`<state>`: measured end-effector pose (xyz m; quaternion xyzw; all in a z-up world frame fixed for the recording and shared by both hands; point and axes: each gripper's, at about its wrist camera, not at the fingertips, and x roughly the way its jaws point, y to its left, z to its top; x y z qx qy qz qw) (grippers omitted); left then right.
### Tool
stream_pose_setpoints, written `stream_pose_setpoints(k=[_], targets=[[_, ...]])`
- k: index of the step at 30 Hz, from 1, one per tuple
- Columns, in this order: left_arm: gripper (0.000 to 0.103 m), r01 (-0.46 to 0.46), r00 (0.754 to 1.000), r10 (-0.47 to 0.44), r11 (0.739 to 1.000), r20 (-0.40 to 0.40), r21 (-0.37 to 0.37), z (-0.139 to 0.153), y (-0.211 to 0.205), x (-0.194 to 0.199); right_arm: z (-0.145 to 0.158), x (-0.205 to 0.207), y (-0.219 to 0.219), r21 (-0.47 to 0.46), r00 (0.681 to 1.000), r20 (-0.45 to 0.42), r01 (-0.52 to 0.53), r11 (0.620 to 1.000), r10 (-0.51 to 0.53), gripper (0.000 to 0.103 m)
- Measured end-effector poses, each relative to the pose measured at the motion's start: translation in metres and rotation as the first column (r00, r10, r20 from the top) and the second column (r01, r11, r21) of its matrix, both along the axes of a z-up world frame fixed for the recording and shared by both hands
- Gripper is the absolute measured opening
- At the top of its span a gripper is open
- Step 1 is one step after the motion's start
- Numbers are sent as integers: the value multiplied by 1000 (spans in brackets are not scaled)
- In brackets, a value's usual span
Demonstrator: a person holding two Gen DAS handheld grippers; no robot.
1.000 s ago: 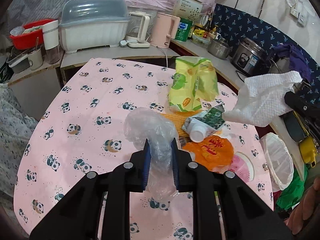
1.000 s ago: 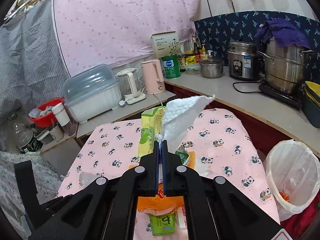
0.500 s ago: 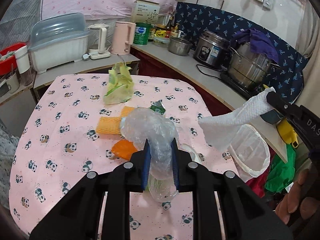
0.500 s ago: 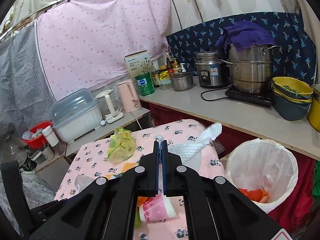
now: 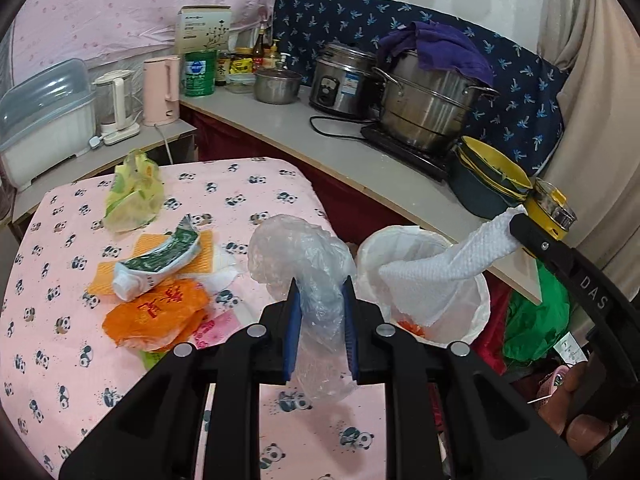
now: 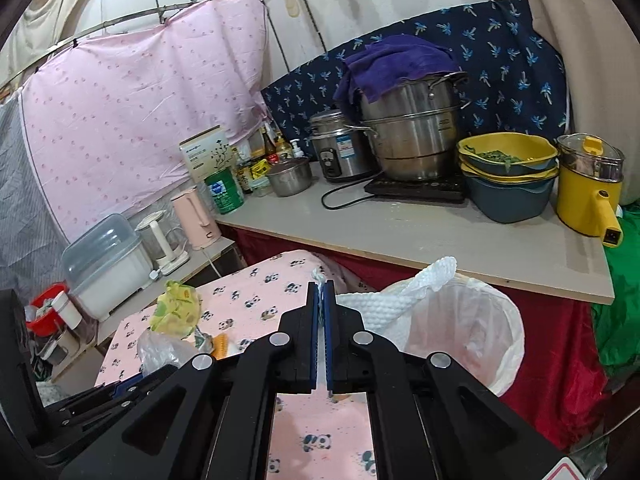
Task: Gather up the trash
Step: 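Carry towel and clear bag over the trash bin and open both tools, then move both tools back over the remaining trash on the table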
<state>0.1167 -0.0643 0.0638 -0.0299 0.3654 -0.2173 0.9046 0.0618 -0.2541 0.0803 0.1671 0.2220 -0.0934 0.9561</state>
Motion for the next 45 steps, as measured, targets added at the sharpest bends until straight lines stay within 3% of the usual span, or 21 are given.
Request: stream_pose_setpoints(k=[15,25,28,33,38,45], targets=[[18,175,985,-175,984,-1,-12,-8,-111,24,-30,-9,-89,8,988,-78,137,991,-136,3],[22,238,971,-238,971,-26,-26,-33,-153,42,-52,5,-103,10,979,-137,155,988,-152,3],[38,233,972,-233,972,-34,-17,-41,-159,45,-57,7,-103,9,977,-148,159,987,-156,7],[61,204,979,-204,979,-24,-4,-46,-157,49,-58,8,-103,9,975,-148,170,985,-166,26],[69,176,984,-176,984,-30,-14,-46,-147,55,-54,9,-99,16,977,-135,166,986,-163,32],[73,129,991,-130,991,-30,-21,-43,-124,57,-44,10,-83,2,983,-118,145,989,-144,43]])
